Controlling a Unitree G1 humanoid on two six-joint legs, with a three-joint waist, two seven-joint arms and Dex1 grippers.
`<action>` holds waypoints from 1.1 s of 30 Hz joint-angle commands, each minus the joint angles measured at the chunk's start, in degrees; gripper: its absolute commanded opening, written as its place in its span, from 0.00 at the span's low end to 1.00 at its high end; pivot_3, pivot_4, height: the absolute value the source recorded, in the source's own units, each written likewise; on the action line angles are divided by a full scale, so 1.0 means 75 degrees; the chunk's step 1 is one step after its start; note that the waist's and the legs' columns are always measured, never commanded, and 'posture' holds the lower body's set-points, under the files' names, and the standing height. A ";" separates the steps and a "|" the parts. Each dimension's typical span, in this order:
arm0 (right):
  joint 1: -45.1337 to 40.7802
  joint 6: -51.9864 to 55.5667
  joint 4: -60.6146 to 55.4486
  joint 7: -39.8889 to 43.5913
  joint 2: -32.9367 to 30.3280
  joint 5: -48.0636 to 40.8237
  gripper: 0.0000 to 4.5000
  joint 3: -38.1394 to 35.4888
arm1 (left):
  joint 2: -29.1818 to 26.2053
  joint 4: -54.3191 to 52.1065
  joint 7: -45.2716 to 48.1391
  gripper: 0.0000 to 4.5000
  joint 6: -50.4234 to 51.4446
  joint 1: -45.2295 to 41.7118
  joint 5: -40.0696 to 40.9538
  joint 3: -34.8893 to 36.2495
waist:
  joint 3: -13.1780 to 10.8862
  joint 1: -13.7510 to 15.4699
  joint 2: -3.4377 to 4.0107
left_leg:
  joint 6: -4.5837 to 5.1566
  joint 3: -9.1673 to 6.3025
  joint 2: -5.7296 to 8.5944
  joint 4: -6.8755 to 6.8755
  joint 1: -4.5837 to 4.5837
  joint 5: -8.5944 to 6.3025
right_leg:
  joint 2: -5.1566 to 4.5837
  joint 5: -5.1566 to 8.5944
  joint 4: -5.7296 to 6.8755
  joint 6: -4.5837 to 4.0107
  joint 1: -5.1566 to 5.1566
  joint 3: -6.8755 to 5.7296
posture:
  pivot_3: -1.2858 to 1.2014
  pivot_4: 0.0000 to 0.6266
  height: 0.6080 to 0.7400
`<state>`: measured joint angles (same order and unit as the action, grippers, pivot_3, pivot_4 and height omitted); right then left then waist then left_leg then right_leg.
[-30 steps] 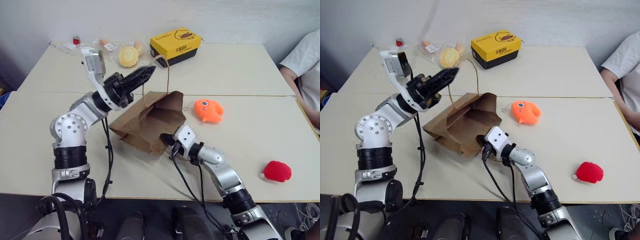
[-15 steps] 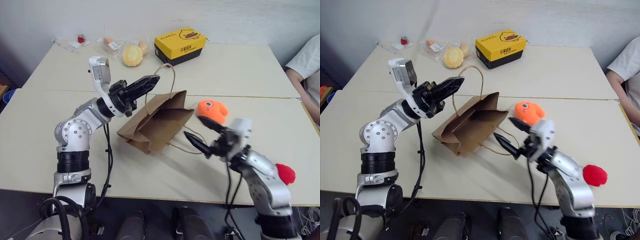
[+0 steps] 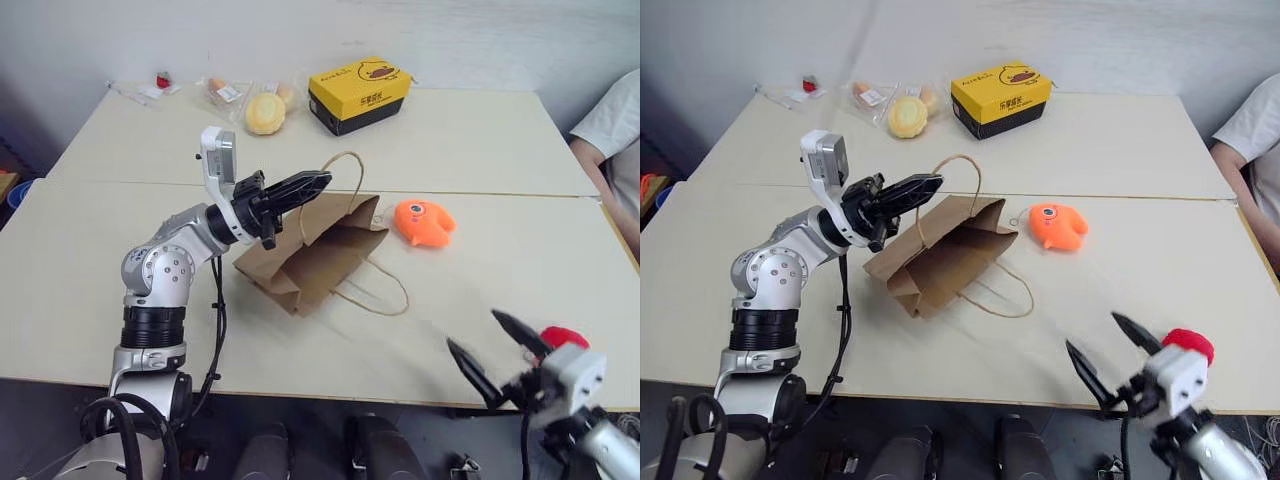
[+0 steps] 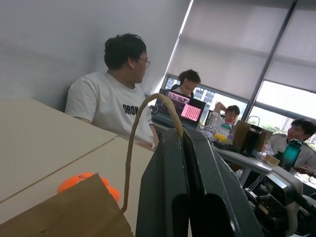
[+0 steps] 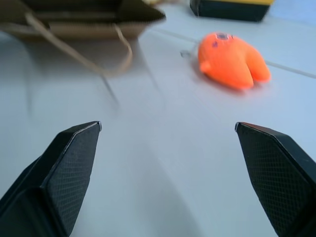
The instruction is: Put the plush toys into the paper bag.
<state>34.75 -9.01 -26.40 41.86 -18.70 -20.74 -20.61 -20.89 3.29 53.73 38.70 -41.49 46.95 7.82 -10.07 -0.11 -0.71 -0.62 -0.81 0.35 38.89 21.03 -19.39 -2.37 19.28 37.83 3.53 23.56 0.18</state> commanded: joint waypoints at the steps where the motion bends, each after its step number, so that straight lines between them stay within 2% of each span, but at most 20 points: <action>1: -0.0277 -0.0361 -0.0147 -0.0139 -0.0311 0.0616 0.99 0.0125 | -0.0121 -0.0064 0.0258 0.00 -0.0165 0.0010 -0.0268 -0.0252 | 0.0000 -0.0041 0.0000 | 0.0000 0.0007 0.0000 -0.0001 -0.0003 0.0000 | 0.0000 -0.0001 0.0001 0.0001 0.0000 0.0008 | 0.52 0.24 1.00; 4: -0.1482 0.0299 -0.0124 -0.0776 -0.0486 0.0979 0.99 0.0399 | -0.0318 0.0105 0.0436 0.00 -0.0489 0.0024 -0.0768 -0.0472 | -0.0001 -0.0079 -0.0002 | -0.0001 0.0014 0.0000 -0.0001 -0.0027 0.0001 | 0.0003 -0.0001 0.0007 0.0002 -0.0013 0.0015 | 0.52 0.24 1.00; 8: -0.3197 0.1071 0.0350 -0.1167 -0.0910 0.1789 0.99 0.1000 | -0.0281 0.0182 0.0478 0.00 -0.0517 -0.0020 -0.0798 -0.0453 | 0.0000 -0.0018 0.0014 | -0.0006 0.0012 -0.0001 -0.0006 -0.0038 0.0004 | 0.0007 -0.0001 0.0017 0.0001 -0.0012 0.0016 | 0.52 0.24 1.00; 12: -0.5666 0.1871 0.1757 -0.1586 -0.1033 0.2525 0.99 0.1856 | -0.0215 0.0153 0.0417 0.00 -0.0530 0.0024 -0.0831 -0.0421 | 0.0000 -0.0017 0.0016 | -0.0006 0.0012 0.0000 0.0006 -0.0009 0.0005 | 0.0005 0.0000 0.0015 0.0000 0.0007 0.0014 | 0.52 0.24 1.00; 17: -0.8025 0.2830 0.3815 -0.1598 -0.0963 0.2859 0.99 0.2551 | -0.0084 -0.0033 0.0224 0.00 -0.0503 0.0194 -0.0784 -0.0333 | -0.0001 -0.0005 0.0018 | -0.0004 0.0005 -0.0001 0.0016 0.0021 0.0006 | 0.0004 -0.0001 0.0018 0.0000 0.0028 0.0002 | 0.52 0.24 1.00; 23: -0.9441 0.3085 0.5831 -0.1627 -0.1006 0.3357 0.99 0.3173 | -0.0019 -0.0273 0.0056 0.00 -0.0479 0.0365 -0.0753 -0.0288 | -0.0001 -0.0023 0.0017 | -0.0001 0.0002 0.0000 0.0014 0.0029 0.0005 | 0.0000 -0.0001 0.0015 0.0000 0.0027 -0.0004 | 0.52 0.24 1.00; 27: -0.9551 0.3571 0.5977 -0.1672 -0.1028 0.3361 0.79 0.3198 | -0.0037 -0.0512 -0.0088 0.00 -0.0429 0.0453 -0.0636 -0.0156 | 0.0000 -0.0026 0.0018 | -0.0001 0.0003 0.0000 0.0014 0.0030 0.0005 | -0.0002 -0.0001 0.0018 0.0000 0.0027 -0.0003 | 0.52 0.24 1.00; 31: -0.9272 0.3532 0.5669 -0.1556 -0.1174 0.3298 0.47 0.3169 | 0.0046 -0.0634 -0.0286 0.00 -0.0313 0.0492 -0.0397 0.0036 | 0.0000 -0.0024 0.0017 | -0.0001 0.0002 -0.0001 0.0016 0.0028 0.0005 | -0.0002 -0.0001 0.0015 0.0001 0.0026 -0.0003 | 0.52 0.24 1.00; 33: -0.9041 0.3070 0.5456 -0.1476 -0.1293 0.3175 0.33 0.3026 | 0.0117 -0.0668 -0.0373 0.00 -0.0275 0.0493 -0.0296 0.0107 | 0.0000 -0.0001 0.0017 | 0.0000 0.0001 -0.0001 0.0016 0.0028 0.0004 | -0.0002 -0.0001 0.0015 0.0001 0.0024 -0.0005 | 0.52 0.24 1.00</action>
<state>-34.75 16.05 15.95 29.76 -27.20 4.05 3.31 -20.36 0.47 51.49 36.59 -37.58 42.85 7.33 -10.07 -0.12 -0.58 -0.61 -0.81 0.34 39.01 21.25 -19.36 -2.39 19.27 37.94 3.54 23.71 0.12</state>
